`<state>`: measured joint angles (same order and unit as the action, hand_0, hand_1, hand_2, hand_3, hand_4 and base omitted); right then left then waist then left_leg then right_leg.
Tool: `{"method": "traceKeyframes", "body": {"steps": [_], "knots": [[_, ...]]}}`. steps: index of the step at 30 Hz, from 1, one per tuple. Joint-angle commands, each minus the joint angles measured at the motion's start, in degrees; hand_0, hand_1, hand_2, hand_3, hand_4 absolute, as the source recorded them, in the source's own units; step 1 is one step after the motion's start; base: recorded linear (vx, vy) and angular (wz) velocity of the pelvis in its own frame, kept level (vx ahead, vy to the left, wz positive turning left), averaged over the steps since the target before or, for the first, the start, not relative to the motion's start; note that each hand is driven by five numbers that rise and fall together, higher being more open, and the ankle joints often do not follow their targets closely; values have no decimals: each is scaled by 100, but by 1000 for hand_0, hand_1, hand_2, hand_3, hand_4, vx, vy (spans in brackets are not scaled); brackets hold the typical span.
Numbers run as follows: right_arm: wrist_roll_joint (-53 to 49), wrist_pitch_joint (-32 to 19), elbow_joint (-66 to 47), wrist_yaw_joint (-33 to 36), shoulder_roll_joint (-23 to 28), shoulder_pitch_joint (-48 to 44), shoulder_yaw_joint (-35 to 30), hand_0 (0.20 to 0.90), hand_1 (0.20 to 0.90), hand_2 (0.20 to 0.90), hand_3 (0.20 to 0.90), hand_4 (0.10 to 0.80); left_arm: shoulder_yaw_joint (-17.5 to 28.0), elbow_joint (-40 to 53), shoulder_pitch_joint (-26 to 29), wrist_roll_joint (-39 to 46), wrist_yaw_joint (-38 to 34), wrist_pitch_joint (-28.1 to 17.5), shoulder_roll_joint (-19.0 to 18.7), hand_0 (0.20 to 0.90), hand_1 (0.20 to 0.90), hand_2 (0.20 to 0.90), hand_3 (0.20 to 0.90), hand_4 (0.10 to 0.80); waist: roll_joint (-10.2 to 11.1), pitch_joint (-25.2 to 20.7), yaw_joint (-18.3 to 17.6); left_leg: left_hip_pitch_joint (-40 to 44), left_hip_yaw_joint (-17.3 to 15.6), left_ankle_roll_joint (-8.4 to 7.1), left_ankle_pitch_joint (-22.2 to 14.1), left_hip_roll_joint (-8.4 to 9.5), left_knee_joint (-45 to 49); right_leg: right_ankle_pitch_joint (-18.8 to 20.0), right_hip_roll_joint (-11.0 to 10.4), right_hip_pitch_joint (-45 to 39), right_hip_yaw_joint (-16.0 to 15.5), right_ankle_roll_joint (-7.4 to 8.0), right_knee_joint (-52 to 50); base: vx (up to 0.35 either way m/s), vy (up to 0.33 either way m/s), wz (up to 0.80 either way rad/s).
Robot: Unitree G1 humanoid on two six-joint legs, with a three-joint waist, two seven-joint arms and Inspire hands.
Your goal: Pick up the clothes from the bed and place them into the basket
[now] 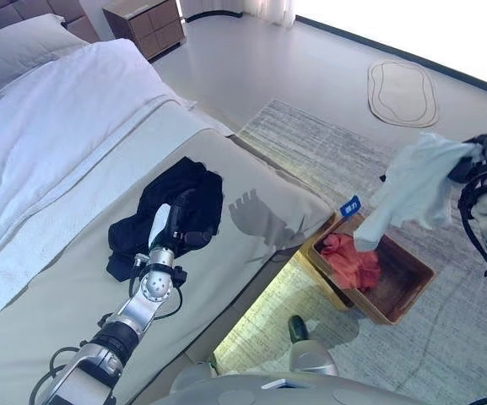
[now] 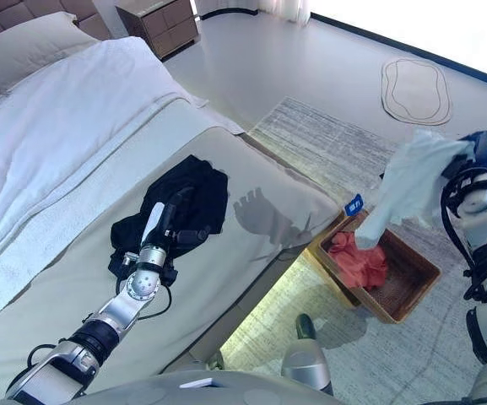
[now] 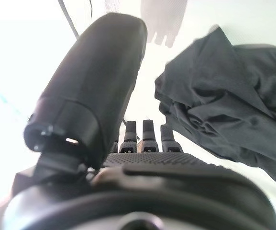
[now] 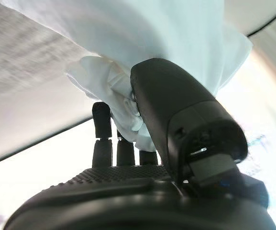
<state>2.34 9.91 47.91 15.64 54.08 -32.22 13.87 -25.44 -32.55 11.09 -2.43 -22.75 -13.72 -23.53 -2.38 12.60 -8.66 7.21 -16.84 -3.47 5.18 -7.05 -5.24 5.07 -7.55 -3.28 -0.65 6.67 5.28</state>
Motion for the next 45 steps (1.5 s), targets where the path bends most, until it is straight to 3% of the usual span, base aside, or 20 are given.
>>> {"method": "traceKeyframes", "body": {"steps": [1, 16, 17, 19, 26, 45], "knots": [[151, -469, 197, 269, 202, -594, -200, 300, 300, 300, 200, 100, -58, 130, 441, -116, -182, -326, -106, 900, 900, 900, 900, 800, 48, -339, 112, 284, 63, -85, -798, 57, 24, -243, 264, 144, -100, -234, -112, 0, 0, 0], [380, -454, 432, 214, -163, -110, -214, 300, 300, 300, 200, 100, -74, 374, 351, -54, -23, -306, -187, 900, 900, 900, 900, 800, -151, -136, 122, 201, 42, -67, -781, 104, 24, -210, 204, 216, -187, -211, -69, 6, -18, 0], [369, -470, 482, 228, -182, -77, -231, 556, 556, 556, 499, 399, -81, 395, 341, -51, -16, -300, -202, 900, 900, 900, 900, 800, -158, -133, 128, 203, 40, -64, -783, 105, 24, -206, 200, 219, -189, -211, -69, 0, 0, 0], [356, -446, 554, 270, -207, -72, -254, 900, 900, 900, 900, 800, -83, 457, 330, -45, -5, -297, -228, 900, 900, 900, 900, 800, -178, -102, 143, 198, 40, -68, -777, 103, 24, -201, 191, 233, -202, -212, -73, 0, 0, 0], [340, -296, 777, 359, -233, -34, -289, 900, 900, 900, 900, 800, -86, 488, 299, -5, -36, -376, -227, 900, 900, 900, 900, 800, -260, -22, 150, 148, 43, -76, -746, 115, 24, -180, 172, 249, -208, -207, -33, -9, 2, 0], [502, -405, 466, 520, -263, 18, -317, 900, 900, 900, 900, 800, -27, 503, 213, 42, -32, -347, -298, 900, 900, 900, 900, 800, -119, -179, 236, 254, 113, -77, -742, 66, 24, -186, 199, 102, -251, -225, -28, 10, -1, 2]]}}
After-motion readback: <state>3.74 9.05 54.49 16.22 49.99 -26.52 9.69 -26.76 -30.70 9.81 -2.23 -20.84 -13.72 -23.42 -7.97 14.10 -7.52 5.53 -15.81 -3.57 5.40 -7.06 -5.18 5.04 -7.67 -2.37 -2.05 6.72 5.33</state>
